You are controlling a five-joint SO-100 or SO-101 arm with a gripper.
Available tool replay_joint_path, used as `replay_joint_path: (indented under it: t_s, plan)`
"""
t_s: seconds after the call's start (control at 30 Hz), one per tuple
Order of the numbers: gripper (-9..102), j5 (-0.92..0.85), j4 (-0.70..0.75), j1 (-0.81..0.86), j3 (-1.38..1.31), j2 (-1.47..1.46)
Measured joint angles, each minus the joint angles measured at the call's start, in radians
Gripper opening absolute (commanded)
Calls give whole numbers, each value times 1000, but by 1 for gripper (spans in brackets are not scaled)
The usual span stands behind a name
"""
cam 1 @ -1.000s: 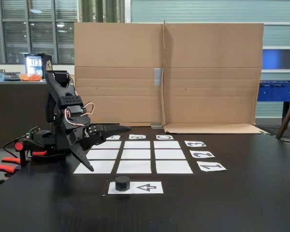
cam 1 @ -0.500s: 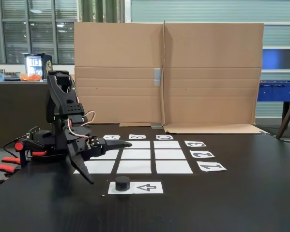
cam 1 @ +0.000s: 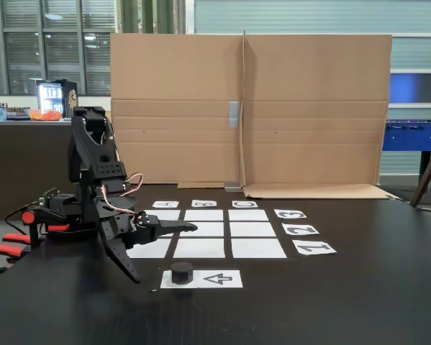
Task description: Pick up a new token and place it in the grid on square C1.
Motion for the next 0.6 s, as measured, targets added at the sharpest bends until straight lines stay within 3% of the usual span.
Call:
replay_joint_path:
  t_s: [0.6]
  plan:
    - [81, -120, -178, 40, -34, -89]
